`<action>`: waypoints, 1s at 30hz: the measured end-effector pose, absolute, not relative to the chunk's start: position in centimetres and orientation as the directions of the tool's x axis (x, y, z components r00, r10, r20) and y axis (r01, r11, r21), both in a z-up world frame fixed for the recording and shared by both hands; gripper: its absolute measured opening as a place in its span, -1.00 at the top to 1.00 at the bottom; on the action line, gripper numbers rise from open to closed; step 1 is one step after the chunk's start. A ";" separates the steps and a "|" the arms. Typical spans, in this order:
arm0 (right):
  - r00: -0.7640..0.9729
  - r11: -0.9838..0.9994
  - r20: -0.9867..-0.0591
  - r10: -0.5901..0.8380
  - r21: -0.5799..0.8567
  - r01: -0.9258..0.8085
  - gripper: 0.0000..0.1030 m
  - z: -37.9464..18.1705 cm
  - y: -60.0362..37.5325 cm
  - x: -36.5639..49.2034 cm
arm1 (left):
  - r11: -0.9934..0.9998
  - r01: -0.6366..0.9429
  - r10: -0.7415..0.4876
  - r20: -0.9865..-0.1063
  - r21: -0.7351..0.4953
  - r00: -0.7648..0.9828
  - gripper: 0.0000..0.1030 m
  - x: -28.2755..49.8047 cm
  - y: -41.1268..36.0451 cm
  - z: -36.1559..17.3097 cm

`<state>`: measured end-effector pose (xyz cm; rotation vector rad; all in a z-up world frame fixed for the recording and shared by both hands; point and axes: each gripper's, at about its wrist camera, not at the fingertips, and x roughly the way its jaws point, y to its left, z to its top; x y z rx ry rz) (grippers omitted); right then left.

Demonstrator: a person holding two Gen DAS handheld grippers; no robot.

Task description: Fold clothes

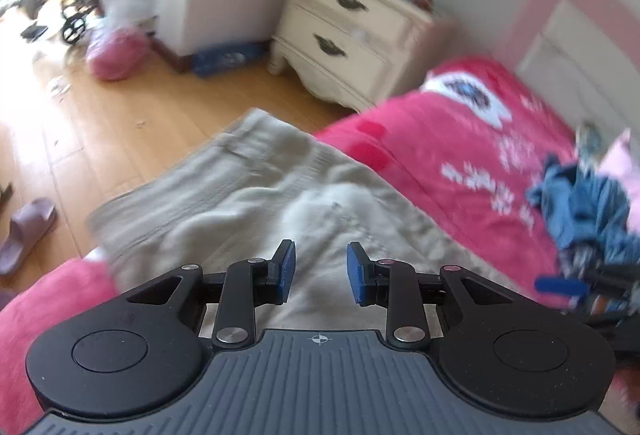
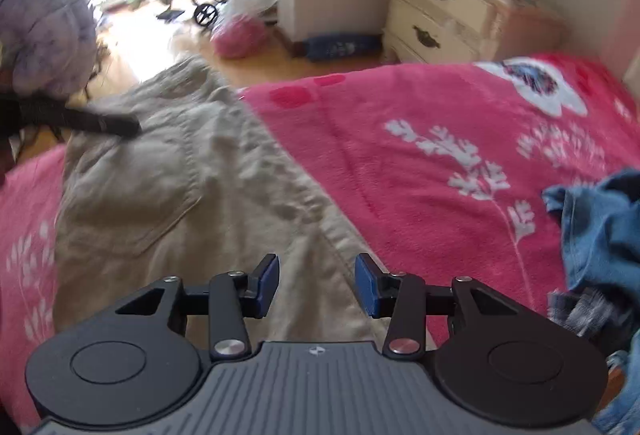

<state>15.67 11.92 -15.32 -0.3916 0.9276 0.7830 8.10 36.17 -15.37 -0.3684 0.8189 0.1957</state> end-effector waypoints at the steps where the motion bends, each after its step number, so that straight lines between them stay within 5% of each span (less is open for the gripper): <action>1: 0.343 0.673 -0.835 0.431 0.044 -0.739 0.25 -15.7 11.9 16.3 | 0.928 -0.305 0.045 -0.751 -0.212 0.659 0.46 8.6 35.8 -15.9; 5: 0.288 0.638 -0.864 0.413 0.049 -0.768 0.42 -17.3 12.3 17.2 | 0.945 -0.303 0.102 -0.769 -0.123 0.631 0.46 9.1 34.8 -17.4; 14: 0.236 0.548 -0.891 0.387 0.017 -0.836 0.44 -19.3 13.1 17.5 | 0.958 -0.282 0.148 -0.749 -0.054 0.646 0.46 8.4 33.8 -18.0; 15: 0.243 0.543 -0.888 0.391 0.010 -0.839 0.53 -19.5 13.1 17.3 | 0.957 -0.285 0.154 -0.745 -0.050 0.649 0.46 8.3 33.6 -18.1; 16: 0.257 0.544 -0.882 0.396 0.000 -0.839 0.88 -19.3 13.1 17.1 | 0.956 -0.289 0.162 -0.740 -0.046 0.652 0.46 8.3 33.5 -18.2; 17: 0.280 0.552 -0.873 0.399 -0.015 -0.833 0.90 -19.0 13.0 16.8 | 0.955 -0.294 0.171 -0.736 -0.041 0.655 0.46 8.2 33.4 -18.2; 30: 0.445 0.646 -0.822 0.356 -0.128 -0.753 0.93 -17.9 12.9 17.5 | 0.940 -0.339 0.229 -0.710 -0.015 0.666 0.45 9.6 33.1 -18.4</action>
